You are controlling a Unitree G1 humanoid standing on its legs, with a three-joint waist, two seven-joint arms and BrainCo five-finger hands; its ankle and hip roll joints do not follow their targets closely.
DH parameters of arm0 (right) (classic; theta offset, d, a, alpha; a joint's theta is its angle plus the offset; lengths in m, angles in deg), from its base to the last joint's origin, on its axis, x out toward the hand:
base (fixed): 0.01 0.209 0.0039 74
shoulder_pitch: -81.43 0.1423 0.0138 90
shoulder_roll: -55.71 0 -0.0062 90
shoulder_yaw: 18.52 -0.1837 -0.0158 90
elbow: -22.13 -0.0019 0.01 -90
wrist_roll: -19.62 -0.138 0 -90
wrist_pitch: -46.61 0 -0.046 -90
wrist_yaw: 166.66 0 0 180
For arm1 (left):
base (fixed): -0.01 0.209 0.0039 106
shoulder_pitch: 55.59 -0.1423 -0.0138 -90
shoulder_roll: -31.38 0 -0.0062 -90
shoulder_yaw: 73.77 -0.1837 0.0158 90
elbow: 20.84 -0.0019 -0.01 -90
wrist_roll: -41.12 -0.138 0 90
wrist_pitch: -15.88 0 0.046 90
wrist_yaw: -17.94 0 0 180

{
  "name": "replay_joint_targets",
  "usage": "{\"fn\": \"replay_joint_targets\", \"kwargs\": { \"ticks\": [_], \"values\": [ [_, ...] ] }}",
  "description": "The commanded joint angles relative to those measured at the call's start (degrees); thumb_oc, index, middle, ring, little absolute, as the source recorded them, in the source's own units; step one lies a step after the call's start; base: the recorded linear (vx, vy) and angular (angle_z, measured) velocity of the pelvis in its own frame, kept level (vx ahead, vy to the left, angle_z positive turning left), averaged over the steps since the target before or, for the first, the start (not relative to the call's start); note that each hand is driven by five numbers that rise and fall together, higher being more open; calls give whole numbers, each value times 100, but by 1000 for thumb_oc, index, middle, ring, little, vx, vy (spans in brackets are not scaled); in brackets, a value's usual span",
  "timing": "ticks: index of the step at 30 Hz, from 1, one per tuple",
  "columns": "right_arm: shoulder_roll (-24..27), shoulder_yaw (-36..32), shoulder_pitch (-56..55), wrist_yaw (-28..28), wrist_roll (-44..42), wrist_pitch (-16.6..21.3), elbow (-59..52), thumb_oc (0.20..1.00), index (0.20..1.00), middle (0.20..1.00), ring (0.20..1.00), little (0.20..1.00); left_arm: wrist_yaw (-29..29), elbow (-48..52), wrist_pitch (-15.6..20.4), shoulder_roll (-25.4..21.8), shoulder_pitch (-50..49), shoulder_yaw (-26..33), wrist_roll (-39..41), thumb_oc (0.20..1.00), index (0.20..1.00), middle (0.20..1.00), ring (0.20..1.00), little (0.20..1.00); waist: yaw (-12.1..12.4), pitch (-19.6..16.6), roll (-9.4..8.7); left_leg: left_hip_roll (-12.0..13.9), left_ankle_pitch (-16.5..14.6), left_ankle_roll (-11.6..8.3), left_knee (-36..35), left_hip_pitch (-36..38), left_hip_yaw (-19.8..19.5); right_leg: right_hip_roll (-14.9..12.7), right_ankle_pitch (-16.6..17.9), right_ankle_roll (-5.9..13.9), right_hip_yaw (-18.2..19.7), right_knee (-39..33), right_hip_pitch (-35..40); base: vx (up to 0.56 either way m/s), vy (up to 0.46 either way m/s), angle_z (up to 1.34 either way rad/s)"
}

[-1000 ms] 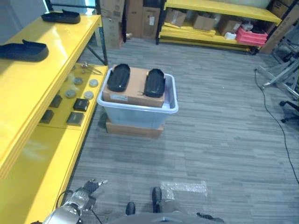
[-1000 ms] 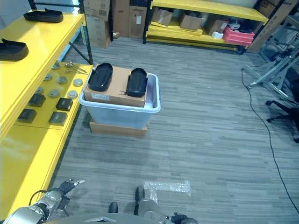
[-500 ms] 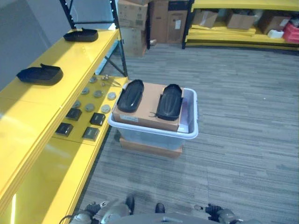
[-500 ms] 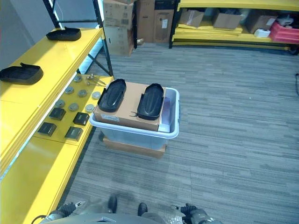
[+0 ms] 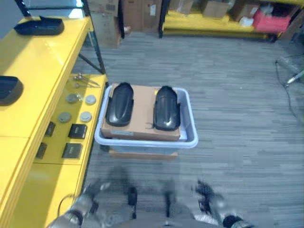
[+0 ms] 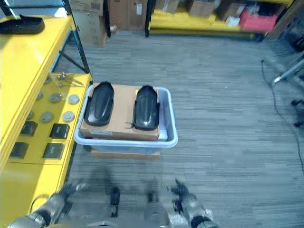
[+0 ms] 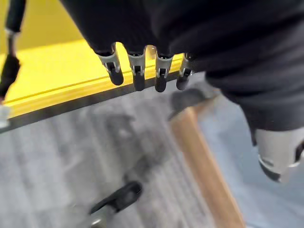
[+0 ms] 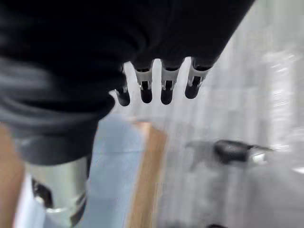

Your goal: Move parts from the plastic box to the shelf.

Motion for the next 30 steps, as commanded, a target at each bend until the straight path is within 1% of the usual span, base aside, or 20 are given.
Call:
{"fn": "replay_joint_targets", "kwargs": {
  "ticks": [1, 3, 4, 5, 7, 8, 10, 14, 15, 19, 21, 23, 24, 26, 28, 30],
  "values": [
    [597, -63, 45, 789, 973, 279, -487, 1000, 1000, 1000, 1000, 1000, -262, -450, 24, 355, -379, -187, -533, 1000, 1000, 1000, 1000, 1000, -12, -63, 14, 473, -489, -395, 420, 232, -125, 150, 807, 38, -98, -507, 575, 140, -182, 10],
    [800, -229, -71, 1067, 1199, 311, -1238, 1000, 1000, 1000, 1000, 1000, -316, -444, 43, 517, -510, -145, -371, 1000, 1000, 1000, 1000, 1000, -42, -84, 73, 519, -414, -415, 259, 216, -180, 147, 823, 3, -261, -706, 662, 27, -103, 1],
    [829, -340, -46, 1164, 1075, 349, -1454, 1000, 1000, 1000, 1000, 1000, -364, -457, 41, 596, -502, -167, -312, 1000, 1000, 1000, 1000, 1000, -60, -48, 111, 542, -352, -439, 198, 162, -215, 155, 829, -5, -341, -775, 657, -48, -95, 19],
    [811, -375, 38, 1246, 989, 355, -1433, 1000, 1000, 1000, 1000, 1000, -372, -480, 22, 664, -470, -270, -376, 1000, 1000, 1000, 1000, 1000, -59, -24, 145, 556, -310, -457, 159, 112, -242, 154, 837, -6, -408, -832, 646, -62, -83, 33],
    [794, -403, 247, 1387, 1015, 362, -1632, 1000, 1000, 1000, 1000, 1000, -340, -605, -38, 784, -464, -624, -819, 1000, 1000, 1000, 1000, 1000, -65, 3, 203, 578, -282, -465, 80, 85, -258, 153, 844, 8, -474, -924, 664, 12, -42, 36],
    [777, -406, 413, 1564, 1068, 381, -1777, 1000, 1000, 1000, 1000, 1000, -372, -676, -72, 817, -478, -763, -1040, 1000, 1000, 1000, 1000, 1000, -42, 34, 244, 590, -281, -470, 54, 100, -245, 163, 830, 15, -464, -925, 683, 40, -7, 18],
    [791, -391, 543, 1674, 1128, 362, -1952, 1000, 1000, 1000, 1000, 1000, -416, -672, -87, 808, -473, -765, -1059, 1000, 1000, 1000, 1000, 1000, -26, 73, 264, 588, -280, -468, 49, 87, -247, 164, 820, 21, -458, -895, 652, -8, 8, -6],
    [791, -499, 1155, 2211, 1232, 399, -2291, 1000, 1000, 1000, 1000, 1000, -663, -677, -109, 746, -382, -727, -1052, 1000, 1000, 1000, 1000, 1000, 52, 227, 335, 572, -249, -466, 23, -12, -266, 124, 804, 37, -467, -764, 469, -36, 35, -13],
    [863, -574, 1407, 2382, 1267, 345, -2333, 1000, 1000, 1000, 1000, 1000, -738, -631, -101, 707, -340, -713, -974, 1000, 1000, 1000, 1000, 1000, 102, 293, 351, 555, -237, -461, 24, -63, -291, 99, 797, 40, -484, -707, 411, -36, 42, 14],
    [1075, -409, 2283, 2568, 1328, 161, -1752, 1000, 1000, 1000, 1000, 1000, -815, -563, -86, 639, -218, -775, -872, 1000, 1000, 1000, 1000, 1000, 250, 438, 384, 500, -218, -446, 56, -175, -387, 39, 792, 59, -537, -599, 317, -37, 43, 24],
    [1178, -324, 2803, 2689, 1282, 100, -1272, 1000, 1000, 1000, 1000, 1000, -857, -576, -77, 601, -141, -802, -785, 1000, 1000, 1000, 1000, 1000, 324, 506, 387, 469, -207, -446, 74, -257, -424, 11, 807, 67, -565, -578, 268, -44, 38, 8],
    [1198, -238, 3068, 2706, 1208, 103, -1028, 1000, 1000, 1000, 1000, 1000, -879, -599, -84, 585, -94, -815, -745, 1000, 1000, 1000, 1000, 1000, 353, 558, 391, 456, -193, -449, 89, -309, -441, 1, 818, 72, -573, -568, 231, -48, 26, 18],
    [1259, -75, 3528, 2733, 1135, 65, -655, 1000, 1000, 1000, 1000, 1000, -911, -590, -72, 552, -25, -875, -678, 1000, 1000, 1000, 1000, 1000, 443, 654, 382, 422, -170, -455, 130, -423, -486, -4, 839, 70, -585, -546, 148, -65, 21, 17],
    [1273, 50, 3871, 2748, 1131, 25, -428, 1000, 1000, 1000, 1000, 1000, -928, -586, -80, 536, 22, -902, -608, 1000, 1000, 1000, 1000, 1000, 512, 737, 367, 396, -153, -458, 170, -538, -527, -4, 859, 64, -603, -524, 60, -62, 23, 12],
    [1360, 248, 4317, 2738, 1071, -50, 72, 1000, 1000, 1000, 1000, 1000, -912, -600, -75, 513, 63, -983, -539, 1000, 1000, 1000, 1000, 1000, 596, 845, 340, 370, -133, -468, 238, -683, -586, -12, 880, 57, -643, -491, -32, -47, 6, 10],
    [1367, 331, 4496, 2745, 1033, -62, 289, 1000, 1000, 1000, 1000, 1000, -924, -610, -90, 512, 96, -999, -516, 1000, 1000, 1000, 1000, 1000, 614, 875, 333, 357, -130, -472, 277, -750, -612, -14, 888, 55, -651, -480, -70, -23, 2, 16]
  ]
}}
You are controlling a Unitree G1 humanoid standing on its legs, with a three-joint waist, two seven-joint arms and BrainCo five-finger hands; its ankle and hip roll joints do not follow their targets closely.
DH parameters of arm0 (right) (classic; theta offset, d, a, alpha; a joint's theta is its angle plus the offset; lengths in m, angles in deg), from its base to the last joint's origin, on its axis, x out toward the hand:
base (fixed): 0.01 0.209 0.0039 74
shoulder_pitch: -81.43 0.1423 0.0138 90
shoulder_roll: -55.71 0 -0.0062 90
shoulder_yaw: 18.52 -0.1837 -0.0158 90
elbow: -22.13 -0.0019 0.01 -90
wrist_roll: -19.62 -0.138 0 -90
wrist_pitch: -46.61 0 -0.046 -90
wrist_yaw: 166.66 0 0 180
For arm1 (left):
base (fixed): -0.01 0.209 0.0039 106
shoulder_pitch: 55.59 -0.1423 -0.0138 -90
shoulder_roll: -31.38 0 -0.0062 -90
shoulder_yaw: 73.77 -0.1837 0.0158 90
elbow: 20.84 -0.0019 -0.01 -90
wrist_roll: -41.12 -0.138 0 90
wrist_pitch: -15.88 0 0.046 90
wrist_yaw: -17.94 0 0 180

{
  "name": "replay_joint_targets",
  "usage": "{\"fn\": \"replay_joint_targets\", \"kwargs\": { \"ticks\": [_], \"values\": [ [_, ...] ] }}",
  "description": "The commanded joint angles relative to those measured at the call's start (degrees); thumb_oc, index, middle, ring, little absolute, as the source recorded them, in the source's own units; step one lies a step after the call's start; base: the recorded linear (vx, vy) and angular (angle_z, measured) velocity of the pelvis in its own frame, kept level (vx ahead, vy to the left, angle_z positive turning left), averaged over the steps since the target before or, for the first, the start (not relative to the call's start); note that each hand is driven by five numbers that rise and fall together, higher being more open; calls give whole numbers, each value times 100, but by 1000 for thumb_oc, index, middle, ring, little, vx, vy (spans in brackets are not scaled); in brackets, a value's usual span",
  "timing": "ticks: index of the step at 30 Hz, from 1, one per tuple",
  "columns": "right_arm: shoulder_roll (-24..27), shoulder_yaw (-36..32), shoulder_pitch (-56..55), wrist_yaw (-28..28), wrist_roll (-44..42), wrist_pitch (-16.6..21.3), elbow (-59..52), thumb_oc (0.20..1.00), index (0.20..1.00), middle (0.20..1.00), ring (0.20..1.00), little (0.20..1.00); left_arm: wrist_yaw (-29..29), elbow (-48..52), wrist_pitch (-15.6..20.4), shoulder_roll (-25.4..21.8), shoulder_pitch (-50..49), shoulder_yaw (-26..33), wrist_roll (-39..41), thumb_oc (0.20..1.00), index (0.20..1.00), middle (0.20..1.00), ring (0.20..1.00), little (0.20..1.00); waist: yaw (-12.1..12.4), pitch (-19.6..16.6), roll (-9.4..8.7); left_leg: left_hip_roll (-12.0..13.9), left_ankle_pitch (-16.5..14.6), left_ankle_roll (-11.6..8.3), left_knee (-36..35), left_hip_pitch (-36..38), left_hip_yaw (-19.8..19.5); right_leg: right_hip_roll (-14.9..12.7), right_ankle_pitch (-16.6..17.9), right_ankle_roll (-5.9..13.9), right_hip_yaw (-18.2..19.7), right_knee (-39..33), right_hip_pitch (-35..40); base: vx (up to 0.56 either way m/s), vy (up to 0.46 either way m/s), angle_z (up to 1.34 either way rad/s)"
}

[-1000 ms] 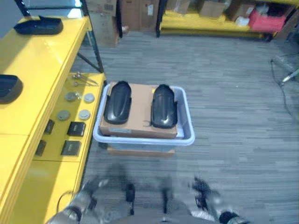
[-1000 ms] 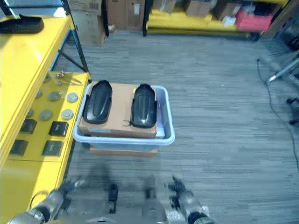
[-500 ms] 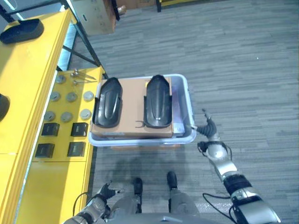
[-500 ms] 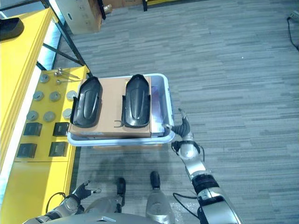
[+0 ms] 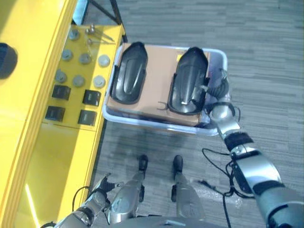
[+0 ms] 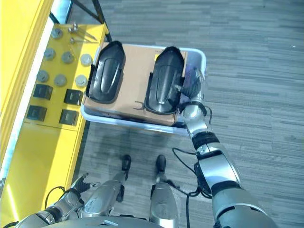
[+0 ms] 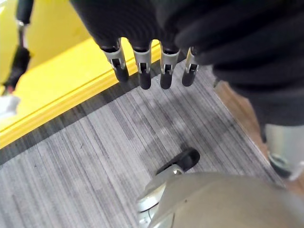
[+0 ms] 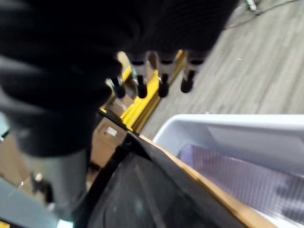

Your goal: Move parts from the plastic box to the shelf.

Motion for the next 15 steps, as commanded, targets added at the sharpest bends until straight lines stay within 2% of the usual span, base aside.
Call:
{"fn": "replay_joint_targets", "kwargs": {
  "ticks": [1, 2, 3, 4, 5, 6, 7, 11, 15],
  "values": [
    [304, 267, 260, 111, -172, -6, 274, 1000, 1000, 1000, 1000, 1000, -93, -373, -12, 67, 172, -256, 167, 1000, 1000, 1000, 1000, 1000, 116, -224, -178, 250, -348, -226, 503, -212, 16, -329, -621, 401, 284, 794, -186, -14, 14, 25],
    [261, 383, 442, 36, -250, -63, 562, 1000, 1000, 1000, 1000, 1000, -104, -385, -24, 62, 205, -267, 221, 1000, 1000, 1000, 1000, 1000, 145, -197, -195, 240, -334, -234, 518, -272, -12, -333, -606, 395, 283, 799, -226, -26, 25, 19],
    [262, 713, 770, -256, -217, -242, 1310, 1000, 1000, 1000, 1000, 1000, -90, -395, -42, 36, 272, -278, 300, 1000, 1000, 1000, 1000, 1000, 214, -153, -229, 229, -308, -239, 527, -361, -37, -339, -586, 389, 263, 796, -278, -19, 19, 10],
    [259, 729, 798, -260, -224, -229, 1337, 1000, 1000, 1000, 1000, 1000, -90, -397, -41, 40, 280, -268, 300, 1000, 1000, 1000, 1000, 1000, 205, -148, -226, 228, -309, -239, 532, -368, -38, -339, -587, 389, 262, 799, -283, 0, 0, 0],
    [120, 998, 1164, -640, -191, -501, 2267, 1000, 1000, 1000, 1000, 1000, -47, -359, -75, 17, 377, -325, 442, 1000, 1000, 1000, 1000, 1000, 304, -72, -258, 216, -270, -255, 565, -514, -89, -349, -539, 374, 228, 774, -356, -10, -1, 8],
    [118, 1004, 1175, -643, -193, -496, 2278, 812, 812, 812, 812, 812, -47, -359, -75, 18, 380, -322, 442, 1000, 1000, 1000, 1000, 1000, 300, -70, -257, 215, -270, -256, 567, -518, -90, -349, -539, 374, 227, 774, -358, 2, 0, 14],
    [82, 1054, 1173, -811, -152, -554, 2464, 200, 200, 200, 200, 200, -25, -338, -84, 17, 407, -316, 468, 1000, 1000, 1000, 1000, 1000, 333, -56, -254, 207, -261, -258, 565, -533, -110, -352, -535, 371, 207, 748, -349, 22, -1, 19],
    [-30, 1074, 1171, -1016, -72, -709, 2850, 200, 200, 200, 200, 200, 40, -294, -102, 39, 427, -308, 517, 1000, 1000, 1000, 1000, 1000, 370, -89, -255, 177, -253, -262, 563, -539, -177, -363, -529, 375, 144, 646, -287, 45, 7, 9],
    [-168, 1112, 907, -1145, 138, -773, 2944, 200, 200, 200, 200, 200, 71, -312, -115, 46, 308, -197, 561, 1000, 1000, 1000, 1000, 1000, 322, -271, -283, 143, -331, -237, 576, -409, -188, -388, -579, 382, 131, 614, -107, 55, 24, 7]
  ]
}}
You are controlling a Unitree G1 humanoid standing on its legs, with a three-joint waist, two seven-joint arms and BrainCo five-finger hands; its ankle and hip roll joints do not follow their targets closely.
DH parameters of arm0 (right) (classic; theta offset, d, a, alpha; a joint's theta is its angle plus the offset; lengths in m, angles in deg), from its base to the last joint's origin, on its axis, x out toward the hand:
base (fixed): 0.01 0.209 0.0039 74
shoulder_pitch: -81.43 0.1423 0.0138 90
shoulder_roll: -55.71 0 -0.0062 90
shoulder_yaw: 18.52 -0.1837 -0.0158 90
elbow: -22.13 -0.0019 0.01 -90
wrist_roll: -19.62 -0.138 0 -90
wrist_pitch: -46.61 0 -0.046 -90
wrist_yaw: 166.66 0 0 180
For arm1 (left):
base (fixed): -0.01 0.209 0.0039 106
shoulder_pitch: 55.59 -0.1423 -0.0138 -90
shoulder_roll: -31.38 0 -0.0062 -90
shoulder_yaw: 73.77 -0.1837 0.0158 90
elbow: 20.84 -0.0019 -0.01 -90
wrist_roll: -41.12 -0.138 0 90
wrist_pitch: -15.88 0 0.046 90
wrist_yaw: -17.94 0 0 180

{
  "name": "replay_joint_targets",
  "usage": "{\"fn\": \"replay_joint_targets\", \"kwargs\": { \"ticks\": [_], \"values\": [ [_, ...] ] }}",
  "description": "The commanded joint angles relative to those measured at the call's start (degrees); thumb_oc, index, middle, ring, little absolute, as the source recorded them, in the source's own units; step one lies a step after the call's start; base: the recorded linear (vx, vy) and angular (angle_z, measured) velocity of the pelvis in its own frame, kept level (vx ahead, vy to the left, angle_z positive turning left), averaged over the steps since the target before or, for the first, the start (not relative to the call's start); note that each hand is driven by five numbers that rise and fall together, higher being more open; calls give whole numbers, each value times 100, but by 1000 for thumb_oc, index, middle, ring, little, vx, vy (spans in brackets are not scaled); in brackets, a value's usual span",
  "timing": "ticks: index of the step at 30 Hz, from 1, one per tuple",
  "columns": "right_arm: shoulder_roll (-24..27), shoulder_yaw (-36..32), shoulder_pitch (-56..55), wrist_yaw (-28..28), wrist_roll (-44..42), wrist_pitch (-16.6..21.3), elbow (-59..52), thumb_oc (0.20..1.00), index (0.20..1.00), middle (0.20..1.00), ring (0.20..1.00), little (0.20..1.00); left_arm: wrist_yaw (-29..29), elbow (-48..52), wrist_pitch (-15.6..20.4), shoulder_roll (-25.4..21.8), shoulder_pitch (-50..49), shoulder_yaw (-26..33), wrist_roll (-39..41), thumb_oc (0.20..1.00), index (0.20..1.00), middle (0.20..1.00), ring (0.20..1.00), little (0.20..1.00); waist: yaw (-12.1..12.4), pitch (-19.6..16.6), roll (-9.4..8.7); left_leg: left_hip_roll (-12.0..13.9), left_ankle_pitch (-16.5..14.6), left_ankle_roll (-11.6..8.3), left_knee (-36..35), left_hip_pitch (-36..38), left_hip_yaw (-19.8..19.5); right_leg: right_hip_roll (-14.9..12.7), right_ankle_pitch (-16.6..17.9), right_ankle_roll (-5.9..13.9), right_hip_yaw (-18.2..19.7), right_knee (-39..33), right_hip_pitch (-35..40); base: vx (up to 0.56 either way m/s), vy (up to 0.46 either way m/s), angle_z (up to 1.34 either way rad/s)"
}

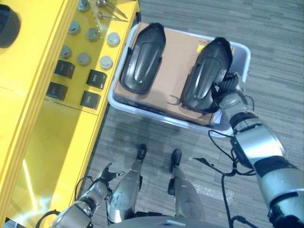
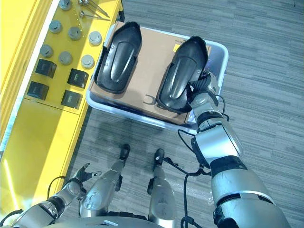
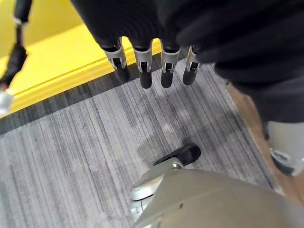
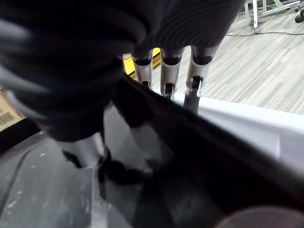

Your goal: Move parts from the plastic box to the shelf.

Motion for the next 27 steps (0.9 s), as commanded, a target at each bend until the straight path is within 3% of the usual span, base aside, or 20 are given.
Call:
{"fn": "replay_joint_targets", "kwargs": {
  "ticks": [1, 6, 12, 19, 22, 23, 27],
  "values": [
    [-228, 292, -455, -419, 226, -188, 327, 200, 200, 200, 200, 200, 55, -344, -47, 53, -66, -134, 118, 1000, 1000, 1000, 1000, 1000, 65, -449, -145, 150, -360, -202, 440, -248, 141, -397, -556, 398, 442, 612, -163, 52, 11, 8],
    [-104, 231, -761, -426, 174, -65, -97, 200, 200, 200, 200, 200, 103, -313, 37, 38, -116, 70, 176, 1000, 1000, 1000, 1000, 1000, 16, -743, -222, 151, -456, -177, 366, 96, 214, -421, -594, 422, 427, 545, 143, 57, 0, 0],
    [119, 453, -1130, -546, 581, 75, -1270, 200, 200, 200, 200, 200, 120, 200, 347, -20, -395, 836, 1297, 1000, 1000, 1000, 1000, 1000, -43, -1068, -334, 197, -579, -137, 341, 534, 345, -427, -658, 423, 476, 564, 505, 51, -26, -11],
    [1210, 582, -1656, -816, 1945, 143, -4012, 200, 200, 200, 200, 200, 638, 3876, 587, -872, -809, 1100, 2424, 1000, 1000, 1000, 1000, 1000, -246, -1837, -285, 337, -679, -121, 136, 1346, 622, -392, -747, 448, 584, 412, 1150, 15, -48, -25],
    [1282, 426, -1904, -838, 2137, 132, -4711, 200, 200, 200, 200, 200, 691, 4611, 580, -870, -732, 1187, 3077, 1000, 1000, 1000, 1000, 1000, -293, -2026, -290, 367, -633, -131, 43, 1447, 684, -374, -716, 442, 612, 344, 1228, -8, -46, -18],
    [1222, 391, -2013, -844, 2255, 154, -5122, 200, 200, 200, 200, 200, 781, 4866, 589, -738, -504, 1088, 3640, 1000, 1000, 1000, 1000, 1000, -355, -2144, -313, 405, -646, -145, 15, 1569, 727, -342, -732, 431, 638, 295, 1321, 30, -56, -17],
    [1174, 373, -2125, -878, 2364, 216, -5467, 200, 200, 200, 200, 200, 907, 5008, 550, -615, -347, 949, 4027, 1000, 1000, 1000, 1000, 1000, -387, -2225, -337, 433, -670, -154, 17, 1655, 768, -320, -756, 417, 656, 276, 1408, 33, -42, -10]
  ]
}}
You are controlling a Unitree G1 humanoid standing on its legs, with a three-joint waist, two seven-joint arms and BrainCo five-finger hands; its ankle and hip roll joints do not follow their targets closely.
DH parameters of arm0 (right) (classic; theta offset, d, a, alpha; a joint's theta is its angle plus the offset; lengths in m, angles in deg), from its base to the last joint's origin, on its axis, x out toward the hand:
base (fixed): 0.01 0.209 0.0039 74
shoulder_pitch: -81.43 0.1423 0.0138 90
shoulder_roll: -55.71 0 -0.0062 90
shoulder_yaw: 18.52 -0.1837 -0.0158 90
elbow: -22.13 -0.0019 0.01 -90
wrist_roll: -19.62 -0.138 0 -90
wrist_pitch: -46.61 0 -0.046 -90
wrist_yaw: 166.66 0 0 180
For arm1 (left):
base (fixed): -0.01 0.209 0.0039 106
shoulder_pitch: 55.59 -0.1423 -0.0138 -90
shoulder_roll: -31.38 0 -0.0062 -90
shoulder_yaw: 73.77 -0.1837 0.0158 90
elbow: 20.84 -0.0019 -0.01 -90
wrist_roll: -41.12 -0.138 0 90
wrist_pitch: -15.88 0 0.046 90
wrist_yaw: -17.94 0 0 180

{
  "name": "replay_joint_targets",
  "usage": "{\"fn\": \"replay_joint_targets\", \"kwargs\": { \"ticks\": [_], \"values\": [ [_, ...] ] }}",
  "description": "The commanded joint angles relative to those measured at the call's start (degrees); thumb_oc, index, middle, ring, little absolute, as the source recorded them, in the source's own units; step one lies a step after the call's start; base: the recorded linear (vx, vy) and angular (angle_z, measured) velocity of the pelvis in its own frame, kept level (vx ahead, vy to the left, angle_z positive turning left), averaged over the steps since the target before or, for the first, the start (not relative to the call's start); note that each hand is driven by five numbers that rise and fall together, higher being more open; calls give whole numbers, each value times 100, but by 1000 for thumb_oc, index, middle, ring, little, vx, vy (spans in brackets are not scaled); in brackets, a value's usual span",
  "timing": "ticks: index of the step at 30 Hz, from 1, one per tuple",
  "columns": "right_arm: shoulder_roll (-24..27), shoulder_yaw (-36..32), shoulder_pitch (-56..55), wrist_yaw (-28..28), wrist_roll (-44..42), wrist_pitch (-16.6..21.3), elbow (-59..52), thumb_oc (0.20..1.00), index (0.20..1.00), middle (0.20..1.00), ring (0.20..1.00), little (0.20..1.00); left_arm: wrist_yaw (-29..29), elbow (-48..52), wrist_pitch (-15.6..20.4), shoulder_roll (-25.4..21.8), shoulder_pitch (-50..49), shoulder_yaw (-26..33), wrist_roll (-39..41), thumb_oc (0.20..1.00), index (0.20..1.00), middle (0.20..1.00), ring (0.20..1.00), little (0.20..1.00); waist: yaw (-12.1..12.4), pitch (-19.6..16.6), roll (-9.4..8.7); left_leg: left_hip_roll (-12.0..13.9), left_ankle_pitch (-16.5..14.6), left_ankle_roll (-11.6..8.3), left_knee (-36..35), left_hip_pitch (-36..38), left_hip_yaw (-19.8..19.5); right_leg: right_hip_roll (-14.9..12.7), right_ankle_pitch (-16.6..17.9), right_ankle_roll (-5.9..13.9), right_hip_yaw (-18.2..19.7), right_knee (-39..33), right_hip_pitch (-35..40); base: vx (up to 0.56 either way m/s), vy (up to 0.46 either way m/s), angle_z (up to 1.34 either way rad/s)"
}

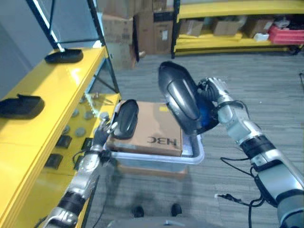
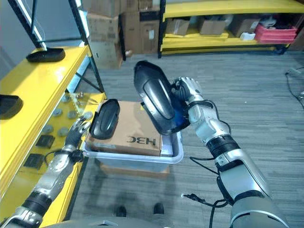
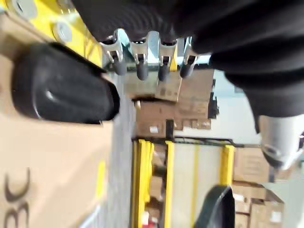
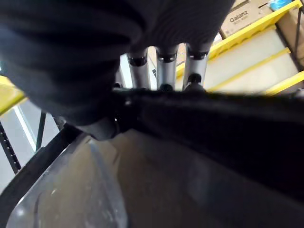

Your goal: Move parts from the plastic box to the shelf.

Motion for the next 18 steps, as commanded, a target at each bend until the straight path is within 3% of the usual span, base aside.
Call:
{"fn": "replay_joint_targets", "kwargs": {
  "ticks": [1, 6, 11, 18],
  "values": [
    [-34, 246, 332, 73, 246, 304, -99, 200, 200, 200, 200, 200, 220, -595, 144, 127, 516, -517, 689, 1000, 1000, 1000, 1000, 1000, 147, -293, -325, 316, -293, -291, 180, 37, 113, -401, -564, 386, 23, 306, 179, 38, -47, -21],
    [-217, 570, 364, -60, 366, 393, -71, 200, 200, 200, 200, 200, 268, -838, 52, 420, 1023, -1014, 741, 1000, 1000, 1000, 1000, 1000, 79, -385, -345, 351, -324, -305, 194, 132, 126, -360, -603, 363, 35, 290, 289, 11, -23, -4],
    [-829, 983, 618, -137, 279, 450, -170, 200, 200, 200, 200, 200, 331, -1769, -128, 955, 1570, -1350, 1044, 1000, 1000, 1000, 1000, 1000, -49, -452, -348, 372, -309, -317, 144, 188, 178, -331, -584, 356, 68, 280, 310, 0, 0, 0],
    [-1265, 1326, 729, -295, 307, 505, -287, 200, 200, 200, 200, 200, 255, -1891, -138, 1115, 1980, -1538, 923, 1000, 1000, 1000, 1000, 1000, -60, -408, -342, 344, -304, -315, 144, 182, 148, -351, -577, 364, 4, 278, 338, 3, 0, 0]
  ]
}}
